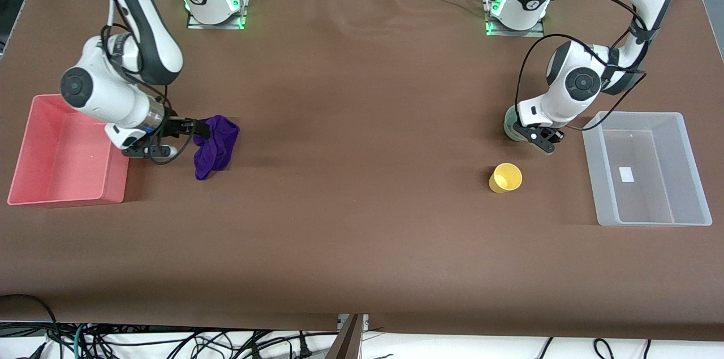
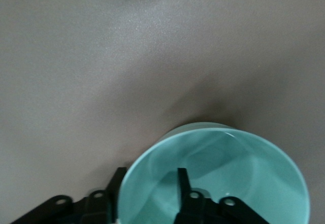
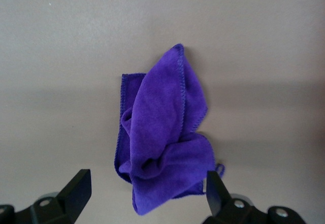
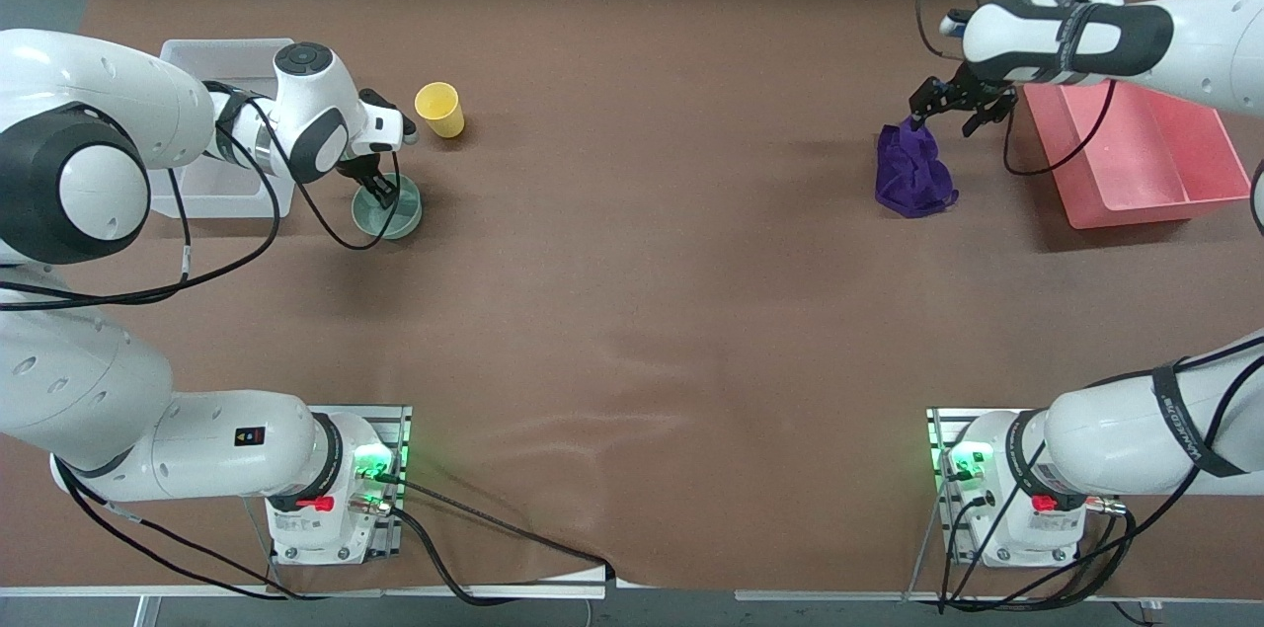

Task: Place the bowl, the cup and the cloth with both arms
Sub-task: 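Grasp the green bowl with the left gripper while the right gripper grasps the cloth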

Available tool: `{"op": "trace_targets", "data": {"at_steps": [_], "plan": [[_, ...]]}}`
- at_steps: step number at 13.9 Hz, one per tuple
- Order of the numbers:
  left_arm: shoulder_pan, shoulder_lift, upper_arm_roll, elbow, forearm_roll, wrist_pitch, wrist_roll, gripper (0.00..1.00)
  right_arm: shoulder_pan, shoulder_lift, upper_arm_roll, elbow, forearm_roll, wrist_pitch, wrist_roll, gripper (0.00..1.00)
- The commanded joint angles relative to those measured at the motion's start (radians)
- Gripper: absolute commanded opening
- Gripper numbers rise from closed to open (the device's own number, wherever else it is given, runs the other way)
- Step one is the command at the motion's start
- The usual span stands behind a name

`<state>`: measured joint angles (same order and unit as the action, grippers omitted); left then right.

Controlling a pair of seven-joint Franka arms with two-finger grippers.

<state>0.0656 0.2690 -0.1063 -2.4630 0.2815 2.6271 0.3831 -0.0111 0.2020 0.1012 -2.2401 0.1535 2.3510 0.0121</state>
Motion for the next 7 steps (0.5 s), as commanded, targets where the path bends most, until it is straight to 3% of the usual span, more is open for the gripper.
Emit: {"op": "trace_targets", "data": {"at_steps": [1,7], "plan": [[0.013,-0.004,-0.004,0.007,0.028,0.005,0.013,0.0,0.0,0.019,0.018,-0.058,0.015,0.102,0.009,1.0],[0.04,-0.103,-0.001,0.025,0.033,-0.027,0.055,0.0,0.006,0.069,0.018,-0.081,0.011,0.177,0.006,1.0]]}}
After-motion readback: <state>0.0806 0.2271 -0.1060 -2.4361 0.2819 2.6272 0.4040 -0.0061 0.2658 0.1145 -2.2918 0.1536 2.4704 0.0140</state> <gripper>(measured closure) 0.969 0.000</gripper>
